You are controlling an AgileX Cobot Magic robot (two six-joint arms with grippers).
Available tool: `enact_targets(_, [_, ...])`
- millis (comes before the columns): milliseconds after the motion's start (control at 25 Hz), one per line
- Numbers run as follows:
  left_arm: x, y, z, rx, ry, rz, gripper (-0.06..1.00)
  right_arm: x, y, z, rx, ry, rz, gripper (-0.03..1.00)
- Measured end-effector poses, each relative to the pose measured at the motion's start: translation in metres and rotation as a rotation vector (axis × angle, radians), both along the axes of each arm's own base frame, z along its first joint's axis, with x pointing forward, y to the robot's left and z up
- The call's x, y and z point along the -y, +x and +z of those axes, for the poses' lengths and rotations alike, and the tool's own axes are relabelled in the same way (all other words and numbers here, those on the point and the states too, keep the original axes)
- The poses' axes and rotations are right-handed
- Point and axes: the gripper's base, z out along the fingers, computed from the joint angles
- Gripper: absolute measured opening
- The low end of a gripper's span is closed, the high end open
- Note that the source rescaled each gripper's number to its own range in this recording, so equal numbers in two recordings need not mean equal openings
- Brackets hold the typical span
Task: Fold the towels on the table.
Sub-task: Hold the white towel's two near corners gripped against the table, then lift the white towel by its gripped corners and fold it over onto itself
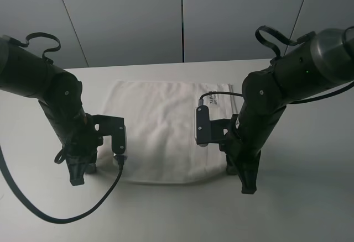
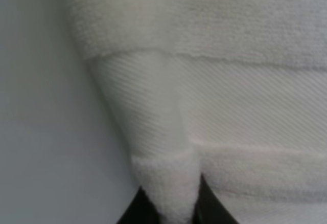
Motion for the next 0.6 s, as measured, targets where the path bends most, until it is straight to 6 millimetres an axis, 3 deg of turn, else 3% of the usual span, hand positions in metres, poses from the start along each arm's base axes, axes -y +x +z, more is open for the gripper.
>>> enact_targets(120, [0.0, 0.0, 0.0, 0.0, 0.0, -0.002, 0.01, -0.0007, -0.0004, 0.0001, -0.006, 0.008, -0.015, 0.0])
enact_targets(600, [-0.0019, -0.0023, 0.0001, -0.023, 0.021, 0.028, 0.01, -0.0024, -0.0028, 0.0008, -0.035, 0.025, -0.06, 0.0])
